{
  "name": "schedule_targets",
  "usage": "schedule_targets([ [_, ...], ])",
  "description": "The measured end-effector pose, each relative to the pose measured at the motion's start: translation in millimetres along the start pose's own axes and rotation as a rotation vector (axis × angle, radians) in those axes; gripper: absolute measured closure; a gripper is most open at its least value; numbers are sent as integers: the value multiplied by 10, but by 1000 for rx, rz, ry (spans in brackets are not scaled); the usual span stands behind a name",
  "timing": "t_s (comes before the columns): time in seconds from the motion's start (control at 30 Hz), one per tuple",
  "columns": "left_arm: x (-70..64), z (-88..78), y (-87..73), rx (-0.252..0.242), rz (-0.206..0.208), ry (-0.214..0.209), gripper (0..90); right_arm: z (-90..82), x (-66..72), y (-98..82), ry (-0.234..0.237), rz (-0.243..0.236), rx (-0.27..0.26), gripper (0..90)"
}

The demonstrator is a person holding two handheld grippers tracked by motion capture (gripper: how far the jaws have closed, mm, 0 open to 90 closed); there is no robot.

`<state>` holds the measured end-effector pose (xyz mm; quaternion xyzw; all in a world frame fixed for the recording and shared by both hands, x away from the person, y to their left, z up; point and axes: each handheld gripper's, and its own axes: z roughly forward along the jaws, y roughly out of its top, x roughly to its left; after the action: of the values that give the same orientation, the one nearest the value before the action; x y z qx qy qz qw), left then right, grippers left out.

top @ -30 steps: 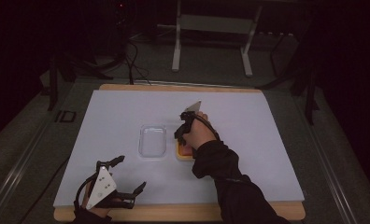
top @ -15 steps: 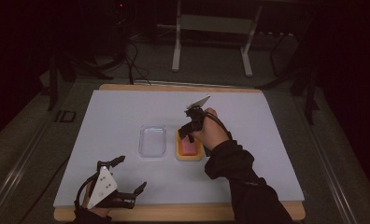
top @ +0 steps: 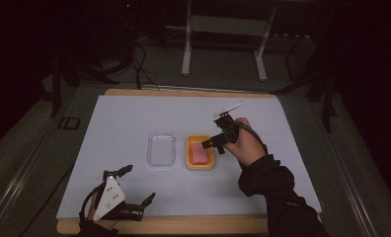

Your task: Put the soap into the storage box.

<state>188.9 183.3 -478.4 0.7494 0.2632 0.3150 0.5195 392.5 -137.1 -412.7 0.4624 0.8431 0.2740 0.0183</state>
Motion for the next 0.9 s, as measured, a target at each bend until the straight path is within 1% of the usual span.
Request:
schedule_targets([
  [0.1,1,3,0,1,-2,-2,6,-93,-59,-69,11,-8,-36,258],
  [0.13,1,5,0,0,-1,-2,6,-121,-77,-94,10,-22,-50,255],
  [0.2,-1,6,0,0,-1,-2,6,-160,-105,-147,15,-41,-56,227],
  [0.23,-2,6,0,0,0,-2,6,-174,-122,-181,14,-64,-61,205],
  [0.27,-4,5,1,0,1,-2,6,-181,-131,-204,7,-76,-63,203],
  [0.3,-4,5,1,0,1,-2,6,-181,-131,-204,7,-76,-63,203],
  [0.33,-5,7,1,2,2,-2,6,-192,-145,-242,6,-81,-64,201],
  [0.37,-5,7,1,3,3,-1,6,-211,-179,-301,25,-60,-69,208],
  [0.43,-7,8,1,2,2,-2,6,-229,-206,-355,23,-44,-80,216],
  [0.47,-7,8,1,2,3,-2,6,-241,-224,-395,25,-45,-91,223],
  [0.6,-9,8,1,3,3,-1,6,-272,-271,-521,24,-57,-105,234],
  [0.77,-10,10,1,3,3,-1,6,-330,-331,-659,23,-49,-119,234],
  [0.9,-12,11,1,4,4,0,6,-385,-377,-776,19,-40,-149,238],
])
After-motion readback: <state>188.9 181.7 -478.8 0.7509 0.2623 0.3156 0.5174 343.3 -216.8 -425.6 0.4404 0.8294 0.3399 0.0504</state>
